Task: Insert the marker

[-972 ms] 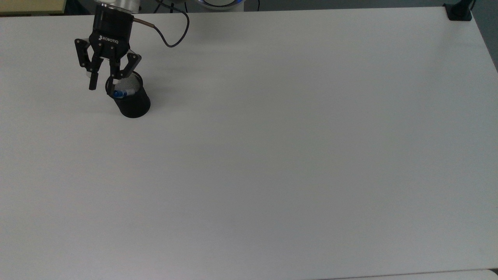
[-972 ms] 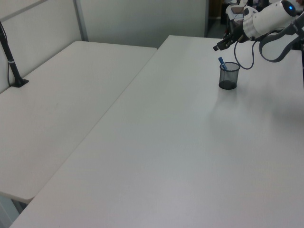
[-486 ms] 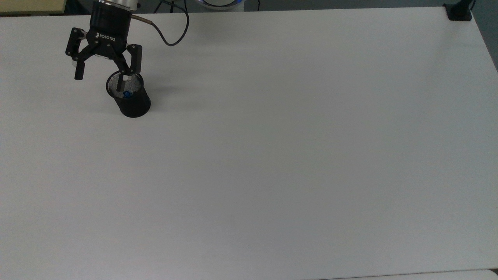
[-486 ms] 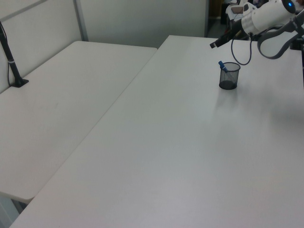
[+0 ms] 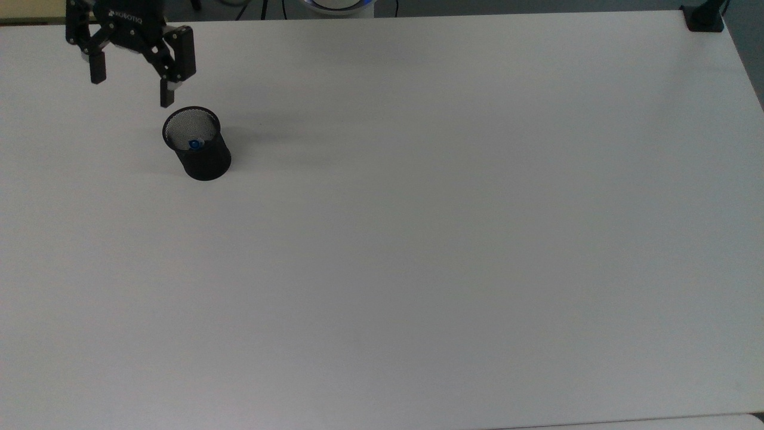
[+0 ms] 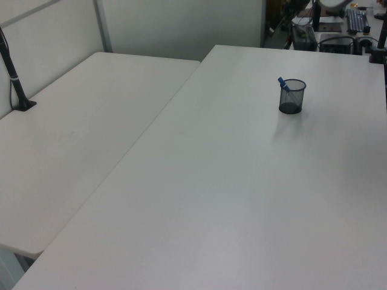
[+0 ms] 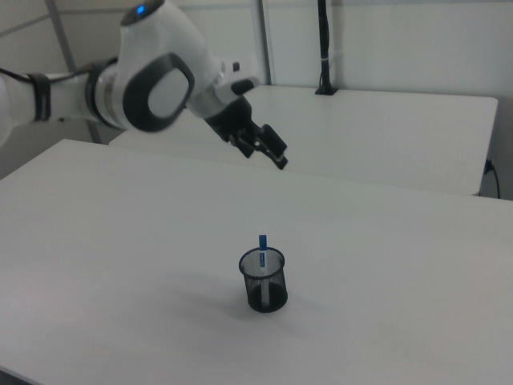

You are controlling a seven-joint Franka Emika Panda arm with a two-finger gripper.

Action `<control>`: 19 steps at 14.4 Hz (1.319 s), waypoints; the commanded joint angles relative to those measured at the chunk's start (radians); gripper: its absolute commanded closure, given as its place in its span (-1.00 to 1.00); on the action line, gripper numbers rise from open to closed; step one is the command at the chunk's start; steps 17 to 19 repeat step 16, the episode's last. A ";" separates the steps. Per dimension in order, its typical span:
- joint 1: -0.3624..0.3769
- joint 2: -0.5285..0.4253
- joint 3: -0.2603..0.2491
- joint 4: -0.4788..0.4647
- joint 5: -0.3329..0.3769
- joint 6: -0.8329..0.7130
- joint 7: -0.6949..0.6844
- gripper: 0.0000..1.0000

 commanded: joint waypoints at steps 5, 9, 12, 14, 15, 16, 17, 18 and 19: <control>0.140 0.004 -0.024 0.281 0.107 -0.703 0.016 -1.00; 0.138 0.013 -0.021 0.275 0.124 -0.634 -0.096 -1.00; 0.137 0.030 -0.017 0.280 0.124 -0.628 -0.127 -1.00; 0.138 0.030 -0.019 0.278 0.121 -0.628 -0.127 -1.00; 0.138 0.029 -0.019 0.278 0.119 -0.629 -0.127 -1.00; 0.140 0.027 -0.017 0.278 0.119 -0.631 -0.127 -1.00; 0.140 0.027 -0.017 0.278 0.119 -0.631 -0.127 -1.00; 0.140 0.027 -0.017 0.278 0.119 -0.631 -0.127 -1.00; 0.140 0.027 -0.017 0.278 0.119 -0.631 -0.127 -1.00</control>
